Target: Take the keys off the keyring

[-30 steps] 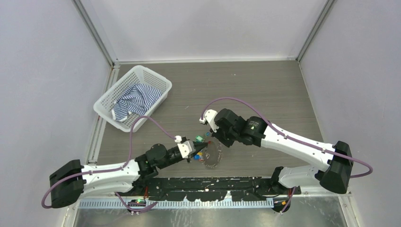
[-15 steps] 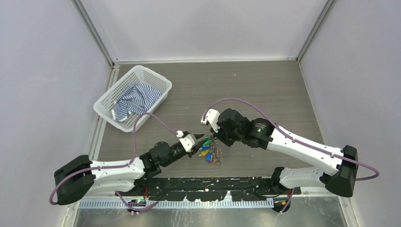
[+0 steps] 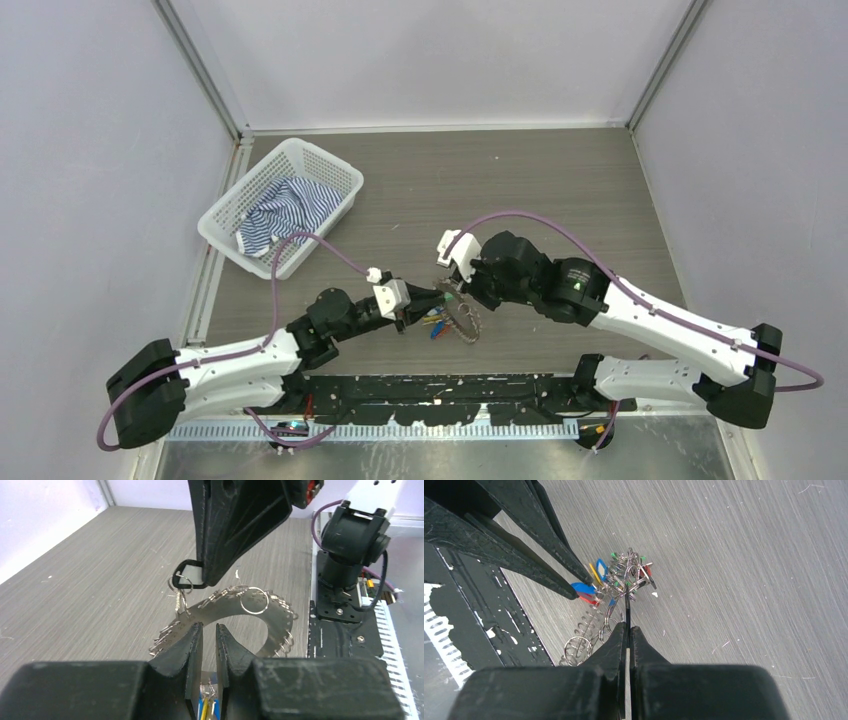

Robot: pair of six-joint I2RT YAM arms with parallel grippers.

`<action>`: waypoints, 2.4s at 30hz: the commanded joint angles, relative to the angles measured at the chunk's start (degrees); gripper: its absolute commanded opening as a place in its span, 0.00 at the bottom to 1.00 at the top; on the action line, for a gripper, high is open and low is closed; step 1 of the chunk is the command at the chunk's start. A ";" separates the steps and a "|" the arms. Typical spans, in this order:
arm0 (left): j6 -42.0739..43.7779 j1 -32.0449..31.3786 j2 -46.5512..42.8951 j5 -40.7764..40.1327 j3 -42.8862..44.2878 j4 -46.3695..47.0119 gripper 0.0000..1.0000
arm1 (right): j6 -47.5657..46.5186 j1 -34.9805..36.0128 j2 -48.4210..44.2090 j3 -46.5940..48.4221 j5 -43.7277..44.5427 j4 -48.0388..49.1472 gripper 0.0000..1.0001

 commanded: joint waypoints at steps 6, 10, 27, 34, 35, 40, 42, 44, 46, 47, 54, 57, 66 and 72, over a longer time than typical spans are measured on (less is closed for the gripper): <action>-4.47 0.35 0.21 1.60 1.26 3.30 0.18 | -1.37 1.02 -4.74 0.25 -0.48 7.18 0.01; -4.53 0.34 0.58 -0.41 0.38 6.90 0.22 | -1.36 1.33 -5.20 0.07 -0.97 7.02 0.01; -4.59 0.34 4.64 0.04 1.57 13.51 0.25 | -1.11 1.99 -5.52 0.51 -1.30 6.59 0.01; -3.05 0.34 5.14 -0.58 2.25 14.25 0.25 | -1.18 2.10 -5.21 0.68 -1.61 6.59 0.01; -2.75 0.34 5.25 -1.05 2.35 14.35 0.25 | -1.20 2.16 -5.20 0.76 -1.55 6.51 0.01; -0.94 0.41 5.07 -2.54 2.25 14.09 0.25 | -1.28 2.11 -5.37 0.77 -1.26 6.29 0.01; -0.78 0.34 5.06 -2.96 2.22 14.06 0.25 | -1.28 2.12 -5.46 0.77 -1.17 6.24 0.01; -0.69 0.34 5.10 -3.47 2.13 14.23 0.25 | -1.21 2.17 -5.61 0.61 -1.17 6.24 0.01; -0.54 0.34 5.11 -3.49 2.18 14.28 0.25 | -1.19 2.17 -5.71 0.51 -1.10 6.24 0.01; -0.57 0.38 5.11 -3.13 2.25 14.28 0.25 | -1.16 2.18 -5.77 0.51 -1.08 6.30 0.01; -0.84 0.34 5.76 -1.39 2.91 14.14 0.28 | -1.31 2.18 -6.03 0.51 -0.58 6.33 0.01; -1.39 0.34 5.94 -0.42 3.14 14.20 0.29 | -1.37 2.24 -6.10 0.57 -0.34 6.35 0.01; -1.91 0.34 7.85 1.45 3.34 15.86 0.27 | -1.73 2.20 -5.94 0.88 0.06 6.48 0.01; -3.88 0.38 8.87 0.50 3.02 17.81 0.23 | -1.39 2.26 -6.20 0.60 0.69 6.83 0.01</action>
